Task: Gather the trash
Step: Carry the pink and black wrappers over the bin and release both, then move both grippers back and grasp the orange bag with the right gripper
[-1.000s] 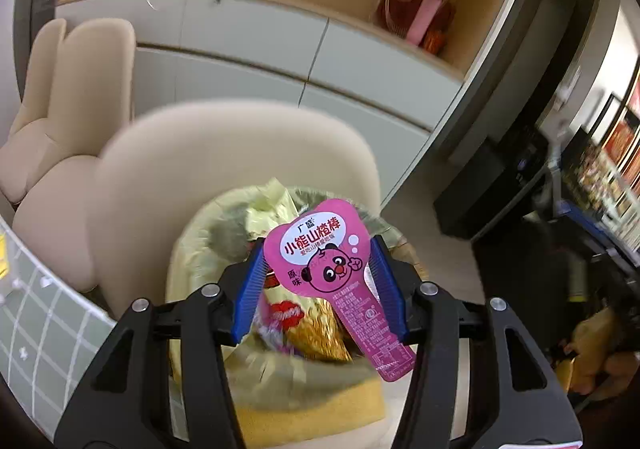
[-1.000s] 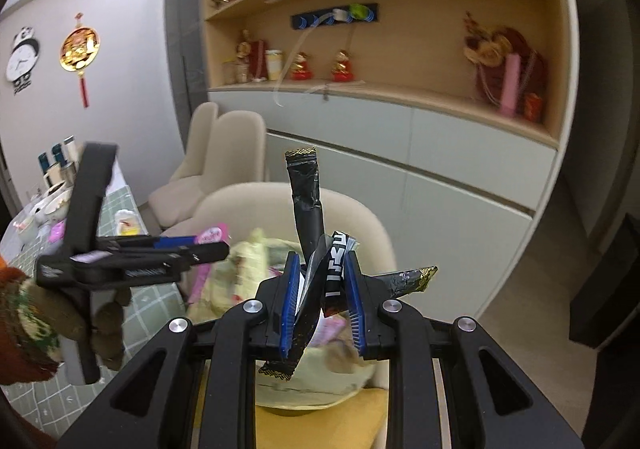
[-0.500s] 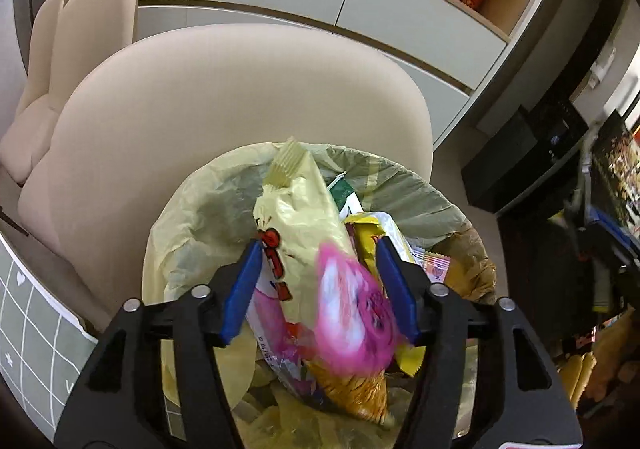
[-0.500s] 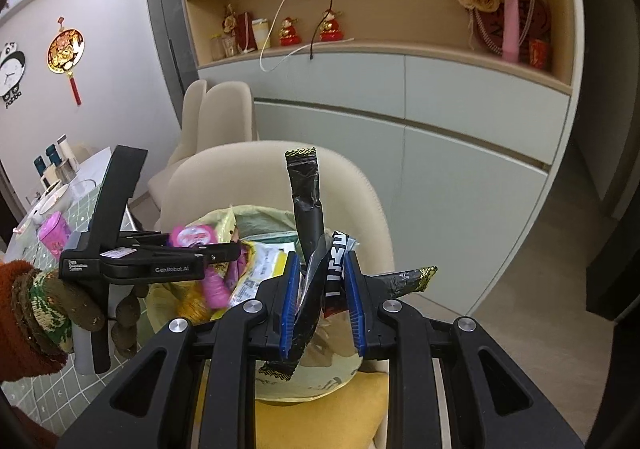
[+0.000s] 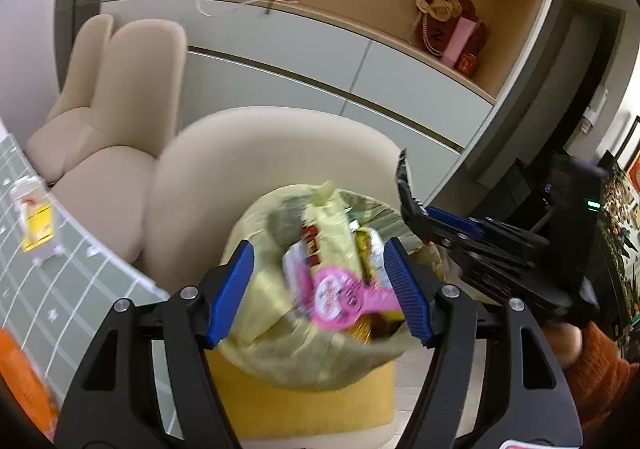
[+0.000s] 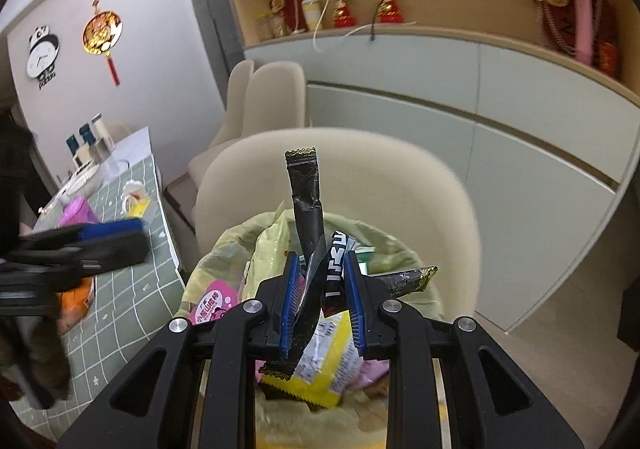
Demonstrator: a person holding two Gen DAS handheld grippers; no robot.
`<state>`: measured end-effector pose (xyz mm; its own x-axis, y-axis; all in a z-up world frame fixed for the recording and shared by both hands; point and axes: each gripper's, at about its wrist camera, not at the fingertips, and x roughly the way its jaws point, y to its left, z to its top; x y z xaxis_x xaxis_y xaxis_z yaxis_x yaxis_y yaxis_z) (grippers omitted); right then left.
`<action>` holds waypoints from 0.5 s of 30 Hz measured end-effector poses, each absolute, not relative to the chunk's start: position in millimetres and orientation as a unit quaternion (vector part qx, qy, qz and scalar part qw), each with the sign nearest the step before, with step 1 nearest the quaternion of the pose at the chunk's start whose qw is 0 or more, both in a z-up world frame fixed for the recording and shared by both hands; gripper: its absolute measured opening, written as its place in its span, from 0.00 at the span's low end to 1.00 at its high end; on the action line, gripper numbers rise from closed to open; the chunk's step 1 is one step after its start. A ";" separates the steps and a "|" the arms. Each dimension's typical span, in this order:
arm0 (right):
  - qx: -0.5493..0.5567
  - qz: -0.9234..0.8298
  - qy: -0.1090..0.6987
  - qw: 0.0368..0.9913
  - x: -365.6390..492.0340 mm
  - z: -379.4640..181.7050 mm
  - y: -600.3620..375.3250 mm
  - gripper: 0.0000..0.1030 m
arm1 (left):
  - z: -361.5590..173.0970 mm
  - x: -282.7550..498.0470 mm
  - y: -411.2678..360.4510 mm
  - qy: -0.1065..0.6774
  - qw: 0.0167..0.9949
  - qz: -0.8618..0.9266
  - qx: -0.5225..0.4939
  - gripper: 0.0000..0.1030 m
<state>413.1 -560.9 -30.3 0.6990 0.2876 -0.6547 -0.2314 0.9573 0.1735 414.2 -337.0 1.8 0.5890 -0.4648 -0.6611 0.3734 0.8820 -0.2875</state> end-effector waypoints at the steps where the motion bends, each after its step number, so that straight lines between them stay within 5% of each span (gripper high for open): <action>1: 0.039 0.144 0.367 0.918 414.8 -33.9 -557.7 0.23 | 1.2 408.2 -326.8 0.391 0.890 -0.227 -0.065 0.62; 7: 0.041 0.137 0.378 0.915 411.2 -43.3 -548.2 0.43 | -11.6 379.3 -277.3 0.412 0.888 -0.187 -0.081 0.62; 15: 0.043 0.115 0.359 0.925 374.6 -21.7 -529.2 0.48 | -30.0 340.4 -201.9 0.421 0.893 -0.126 -0.098 0.62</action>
<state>374.6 -529.2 -21.7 0.7153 0.2429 -0.6552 -0.1817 0.9700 0.1612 340.4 -201.9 -30.0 0.6133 -0.3068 -0.7278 0.1417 0.9493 -0.2807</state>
